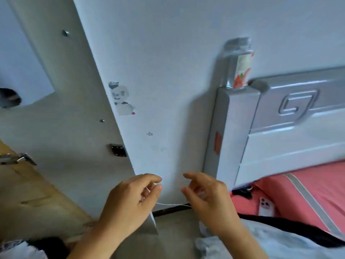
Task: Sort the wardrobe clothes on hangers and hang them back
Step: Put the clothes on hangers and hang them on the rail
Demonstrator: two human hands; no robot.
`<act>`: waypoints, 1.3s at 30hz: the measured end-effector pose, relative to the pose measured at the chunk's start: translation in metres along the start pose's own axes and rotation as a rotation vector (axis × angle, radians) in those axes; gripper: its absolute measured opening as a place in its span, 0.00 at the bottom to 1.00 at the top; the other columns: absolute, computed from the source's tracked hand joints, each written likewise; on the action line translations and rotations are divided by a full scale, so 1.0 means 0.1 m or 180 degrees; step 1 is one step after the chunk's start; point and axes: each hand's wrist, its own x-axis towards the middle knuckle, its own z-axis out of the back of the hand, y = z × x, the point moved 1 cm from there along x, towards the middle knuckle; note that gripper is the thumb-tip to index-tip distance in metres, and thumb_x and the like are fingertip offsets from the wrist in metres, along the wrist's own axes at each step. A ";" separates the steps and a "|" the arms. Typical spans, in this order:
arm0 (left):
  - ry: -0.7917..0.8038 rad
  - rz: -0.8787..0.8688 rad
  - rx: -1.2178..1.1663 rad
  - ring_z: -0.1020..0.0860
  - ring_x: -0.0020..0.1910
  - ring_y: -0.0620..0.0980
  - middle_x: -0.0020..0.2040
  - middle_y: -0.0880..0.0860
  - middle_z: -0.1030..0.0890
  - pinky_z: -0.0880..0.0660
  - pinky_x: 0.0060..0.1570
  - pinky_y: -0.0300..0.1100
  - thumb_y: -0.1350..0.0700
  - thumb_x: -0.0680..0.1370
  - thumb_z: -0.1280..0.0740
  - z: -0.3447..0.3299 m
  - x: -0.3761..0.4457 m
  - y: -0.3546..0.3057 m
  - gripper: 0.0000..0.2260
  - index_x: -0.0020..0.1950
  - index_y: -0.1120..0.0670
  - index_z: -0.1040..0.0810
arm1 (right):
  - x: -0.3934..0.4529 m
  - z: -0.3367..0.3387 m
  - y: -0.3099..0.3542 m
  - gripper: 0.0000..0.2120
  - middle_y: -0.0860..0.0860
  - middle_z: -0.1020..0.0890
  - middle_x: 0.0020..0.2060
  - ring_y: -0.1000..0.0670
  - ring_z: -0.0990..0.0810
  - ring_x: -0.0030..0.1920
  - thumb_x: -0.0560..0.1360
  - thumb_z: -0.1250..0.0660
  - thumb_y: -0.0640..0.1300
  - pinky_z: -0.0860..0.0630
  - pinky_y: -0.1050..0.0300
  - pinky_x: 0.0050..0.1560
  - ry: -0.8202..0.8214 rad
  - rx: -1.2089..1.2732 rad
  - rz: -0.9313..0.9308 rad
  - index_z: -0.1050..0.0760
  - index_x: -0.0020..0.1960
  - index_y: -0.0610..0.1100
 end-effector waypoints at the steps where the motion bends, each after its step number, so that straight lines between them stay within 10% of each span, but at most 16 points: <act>1: 0.0183 -0.0118 -0.0112 0.23 0.35 0.36 0.40 0.34 0.21 0.29 0.36 0.28 0.38 0.69 0.43 -0.14 0.10 -0.06 0.18 0.46 0.44 0.18 | -0.05 0.08 -0.11 0.15 0.57 0.21 0.34 0.55 0.21 0.36 0.69 0.33 0.50 0.24 0.62 0.41 -0.0145 -0.0066 -0.0161 0.20 0.55 0.51; 9: 0.1432 -0.1130 -0.0463 0.22 0.39 0.35 0.37 0.32 0.21 0.28 0.36 0.26 0.54 0.73 0.29 -1.03 0.87 -0.48 0.06 0.48 0.43 0.18 | -0.53 0.61 -0.62 0.17 0.58 0.21 0.37 0.55 0.22 0.41 0.70 0.36 0.53 0.29 0.69 0.40 -0.1360 -0.0634 -0.1368 0.22 0.58 0.52; 19: 0.2844 -0.2304 -0.0810 0.22 0.44 0.35 0.41 0.35 0.20 0.24 0.42 0.31 0.49 0.75 0.32 -2.10 0.86 -1.34 0.06 0.51 0.43 0.19 | -1.53 0.97 -0.72 0.13 0.61 0.23 0.41 0.56 0.24 0.46 0.70 0.28 0.47 0.26 0.63 0.44 -0.2896 -0.1193 -0.2514 0.20 0.55 0.49; 27: 0.3255 -0.2529 -0.0866 0.21 0.40 0.39 0.40 0.38 0.19 0.22 0.43 0.44 0.40 0.70 0.40 -2.73 0.61 -1.97 0.16 0.50 0.43 0.19 | -2.22 1.31 -1.06 0.14 0.60 0.23 0.47 0.58 0.24 0.45 0.69 0.25 0.41 0.26 0.63 0.41 -0.3439 -0.1277 -0.3020 0.20 0.54 0.47; 39: 0.3760 -0.2485 -0.0350 0.21 0.42 0.38 0.43 0.39 0.18 0.23 0.46 0.42 0.51 0.76 0.32 -4.20 -0.02 -3.11 0.06 0.51 0.45 0.19 | -3.47 2.25 -2.42 0.12 0.56 0.23 0.48 0.57 0.22 0.45 0.74 0.30 0.43 0.27 0.63 0.43 -0.3700 -0.0613 -0.3928 0.22 0.57 0.45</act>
